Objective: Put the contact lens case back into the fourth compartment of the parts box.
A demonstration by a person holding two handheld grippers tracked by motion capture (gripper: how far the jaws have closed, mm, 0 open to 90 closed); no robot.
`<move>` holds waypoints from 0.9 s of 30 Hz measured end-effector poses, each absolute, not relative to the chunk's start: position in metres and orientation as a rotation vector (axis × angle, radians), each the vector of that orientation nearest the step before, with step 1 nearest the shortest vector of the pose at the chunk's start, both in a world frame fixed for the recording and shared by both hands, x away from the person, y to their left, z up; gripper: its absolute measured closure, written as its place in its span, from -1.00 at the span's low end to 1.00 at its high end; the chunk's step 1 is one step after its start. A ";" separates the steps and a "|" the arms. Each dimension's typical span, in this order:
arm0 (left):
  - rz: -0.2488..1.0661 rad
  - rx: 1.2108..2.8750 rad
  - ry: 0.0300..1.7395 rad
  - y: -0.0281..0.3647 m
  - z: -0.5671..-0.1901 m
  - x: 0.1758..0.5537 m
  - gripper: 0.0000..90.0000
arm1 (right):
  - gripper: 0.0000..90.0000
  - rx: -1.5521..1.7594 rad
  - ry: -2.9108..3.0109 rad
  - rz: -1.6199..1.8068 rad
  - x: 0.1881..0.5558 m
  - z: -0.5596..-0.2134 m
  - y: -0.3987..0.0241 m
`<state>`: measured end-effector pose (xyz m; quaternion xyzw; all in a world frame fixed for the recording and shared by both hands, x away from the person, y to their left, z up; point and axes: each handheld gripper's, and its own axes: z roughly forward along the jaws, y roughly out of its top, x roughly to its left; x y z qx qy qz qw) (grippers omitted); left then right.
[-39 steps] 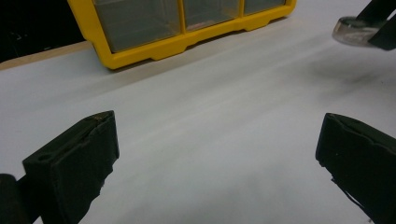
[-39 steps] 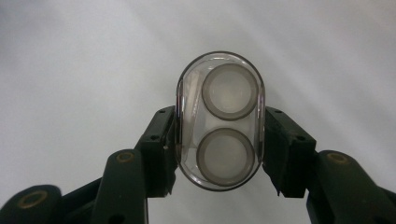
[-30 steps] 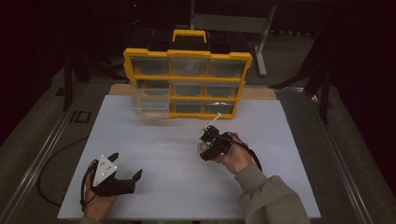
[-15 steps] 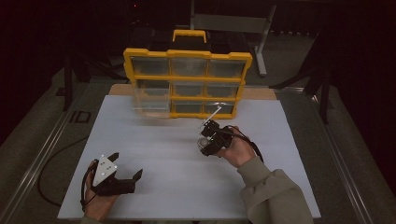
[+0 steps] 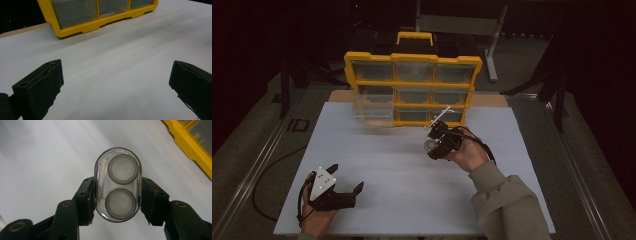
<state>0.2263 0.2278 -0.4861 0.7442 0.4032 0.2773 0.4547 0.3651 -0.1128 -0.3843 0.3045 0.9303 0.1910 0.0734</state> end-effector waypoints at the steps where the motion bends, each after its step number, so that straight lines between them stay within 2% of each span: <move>1: 0.684 1.837 0.994 0.228 -0.486 0.226 -1.00 | 0.08 0.917 2.793 0.577 0.366 -0.383 -0.113; 27: 0.683 1.847 0.991 0.226 -0.487 0.227 -1.00 | 0.08 0.780 2.822 0.607 0.398 -0.350 -0.108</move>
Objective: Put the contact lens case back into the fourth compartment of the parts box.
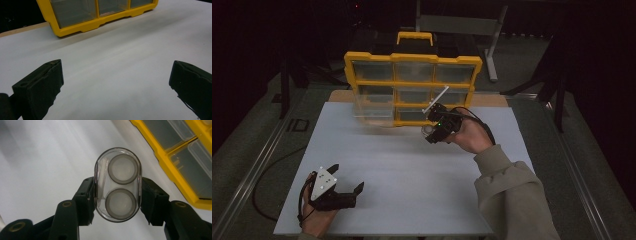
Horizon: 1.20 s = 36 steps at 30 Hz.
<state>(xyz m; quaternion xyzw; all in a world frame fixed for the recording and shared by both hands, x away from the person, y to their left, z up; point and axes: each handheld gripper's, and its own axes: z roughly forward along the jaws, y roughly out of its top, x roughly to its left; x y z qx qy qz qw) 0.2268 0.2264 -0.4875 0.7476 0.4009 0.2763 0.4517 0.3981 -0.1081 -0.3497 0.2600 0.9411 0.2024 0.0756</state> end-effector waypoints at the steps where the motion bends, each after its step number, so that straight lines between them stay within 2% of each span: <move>1: 0.683 1.846 0.991 0.226 -0.487 0.227 -1.00 | 0.08 0.782 2.825 0.598 0.399 -0.348 -0.108; 24: 0.682 1.850 0.986 0.226 -0.488 0.227 -1.00 | 0.08 0.780 2.788 0.616 0.435 -0.330 -0.098; 36: 0.681 1.848 0.985 0.226 -0.488 0.227 -1.00 | 0.08 0.740 2.767 0.655 0.450 -0.311 -0.091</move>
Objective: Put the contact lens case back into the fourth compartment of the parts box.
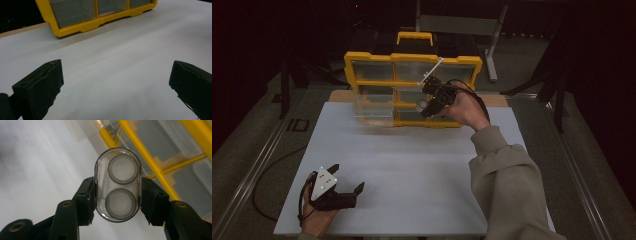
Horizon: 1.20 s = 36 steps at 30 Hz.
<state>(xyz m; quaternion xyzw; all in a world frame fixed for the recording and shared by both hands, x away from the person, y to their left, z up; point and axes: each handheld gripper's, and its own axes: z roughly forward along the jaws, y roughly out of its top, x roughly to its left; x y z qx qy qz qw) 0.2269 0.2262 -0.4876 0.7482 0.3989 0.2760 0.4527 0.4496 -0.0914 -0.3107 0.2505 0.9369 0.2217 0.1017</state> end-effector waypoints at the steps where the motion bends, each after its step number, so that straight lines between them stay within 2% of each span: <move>1: 0.682 1.848 0.984 0.226 -0.487 0.227 -1.00 | 0.08 0.745 2.765 0.651 0.450 -0.309 -0.090; 36: 0.685 1.839 0.974 0.227 -0.487 0.226 -1.00 | 0.08 0.695 2.751 0.738 0.470 -0.291 -0.049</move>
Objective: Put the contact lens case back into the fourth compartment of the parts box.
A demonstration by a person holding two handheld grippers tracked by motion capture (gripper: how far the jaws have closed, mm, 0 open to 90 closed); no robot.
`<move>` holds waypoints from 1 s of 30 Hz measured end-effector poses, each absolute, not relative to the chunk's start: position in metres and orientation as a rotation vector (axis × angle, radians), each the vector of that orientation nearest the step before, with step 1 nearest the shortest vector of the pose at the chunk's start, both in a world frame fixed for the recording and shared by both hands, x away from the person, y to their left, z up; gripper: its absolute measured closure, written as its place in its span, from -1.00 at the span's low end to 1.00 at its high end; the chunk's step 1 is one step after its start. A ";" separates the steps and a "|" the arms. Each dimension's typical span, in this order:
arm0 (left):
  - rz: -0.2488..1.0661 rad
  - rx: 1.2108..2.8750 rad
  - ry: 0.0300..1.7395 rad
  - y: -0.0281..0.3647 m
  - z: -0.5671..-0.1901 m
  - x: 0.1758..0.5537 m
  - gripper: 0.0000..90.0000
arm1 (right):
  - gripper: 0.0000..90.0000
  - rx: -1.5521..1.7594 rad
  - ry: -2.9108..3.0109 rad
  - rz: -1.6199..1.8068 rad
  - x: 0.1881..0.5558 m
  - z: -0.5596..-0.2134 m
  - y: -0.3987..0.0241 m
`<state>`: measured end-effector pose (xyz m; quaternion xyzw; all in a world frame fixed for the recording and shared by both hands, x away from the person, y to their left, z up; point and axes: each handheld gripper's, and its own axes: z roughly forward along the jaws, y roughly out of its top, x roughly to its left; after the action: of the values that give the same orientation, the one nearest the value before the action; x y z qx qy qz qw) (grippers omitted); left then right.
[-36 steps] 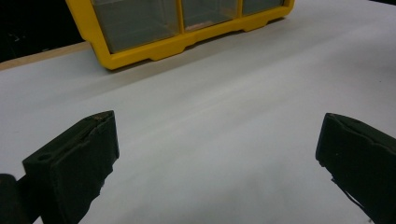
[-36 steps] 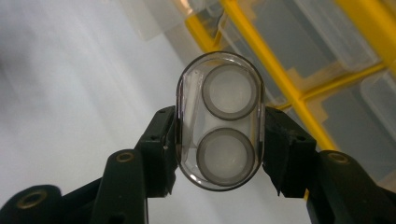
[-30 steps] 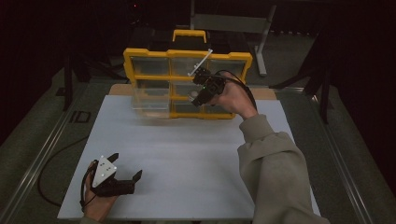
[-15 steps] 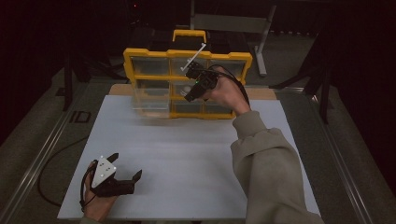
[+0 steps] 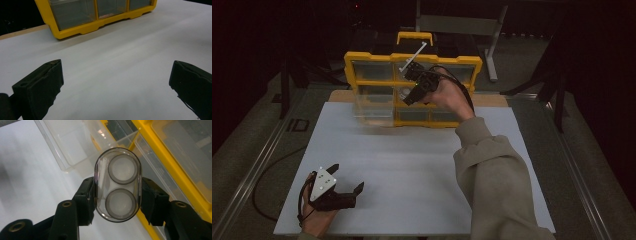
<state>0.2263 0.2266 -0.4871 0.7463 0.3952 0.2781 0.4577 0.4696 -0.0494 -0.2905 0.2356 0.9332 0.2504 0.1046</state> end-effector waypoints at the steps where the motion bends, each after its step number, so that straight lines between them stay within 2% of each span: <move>1: 0.686 1.839 0.973 0.227 -0.487 0.226 -1.00 | 0.08 0.698 2.750 0.746 0.470 -0.291 -0.048; 30: 0.680 1.843 0.966 0.227 -0.487 0.226 -1.00 | 0.08 0.666 2.750 0.823 0.470 -0.295 0.005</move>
<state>0.2257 0.2265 -0.4872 0.7481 0.3923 0.2761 0.4585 0.4697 0.0045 -0.2949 0.2249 0.9288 0.2780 0.0971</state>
